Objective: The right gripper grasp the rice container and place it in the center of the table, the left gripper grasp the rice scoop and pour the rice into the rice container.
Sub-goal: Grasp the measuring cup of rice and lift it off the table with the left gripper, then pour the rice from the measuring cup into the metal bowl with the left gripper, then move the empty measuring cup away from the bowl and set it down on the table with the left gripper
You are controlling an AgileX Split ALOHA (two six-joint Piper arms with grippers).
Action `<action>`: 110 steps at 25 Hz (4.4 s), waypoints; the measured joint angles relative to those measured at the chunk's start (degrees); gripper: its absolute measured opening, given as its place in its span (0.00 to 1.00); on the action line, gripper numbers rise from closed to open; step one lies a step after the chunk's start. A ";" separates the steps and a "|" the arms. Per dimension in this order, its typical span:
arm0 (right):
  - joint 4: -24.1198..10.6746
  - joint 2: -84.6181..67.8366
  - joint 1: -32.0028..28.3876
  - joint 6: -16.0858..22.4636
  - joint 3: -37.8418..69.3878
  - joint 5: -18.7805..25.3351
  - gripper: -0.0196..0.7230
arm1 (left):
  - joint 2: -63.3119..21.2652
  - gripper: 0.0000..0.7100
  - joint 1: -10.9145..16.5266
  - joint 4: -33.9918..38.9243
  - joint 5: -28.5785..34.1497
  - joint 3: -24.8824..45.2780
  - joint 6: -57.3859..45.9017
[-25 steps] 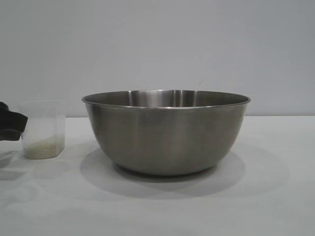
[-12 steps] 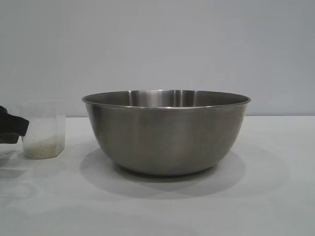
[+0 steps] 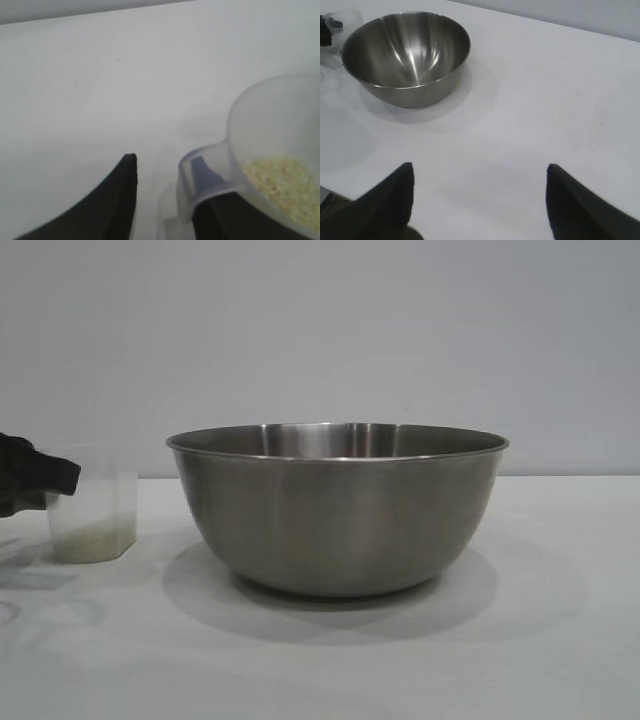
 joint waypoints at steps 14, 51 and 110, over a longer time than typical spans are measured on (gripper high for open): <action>0.00 0.00 0.00 0.00 0.00 0.00 0.66 | -16.47 0.00 0.00 16.70 0.70 -4.50 11.00; 0.00 0.00 0.00 0.10 0.00 0.00 0.66 | -17.29 0.00 -15.57 49.92 41.37 -26.40 86.97; 0.00 0.00 0.00 0.17 0.00 0.00 0.66 | -19.54 0.00 -0.83 -6.04 21.24 -10.82 5.58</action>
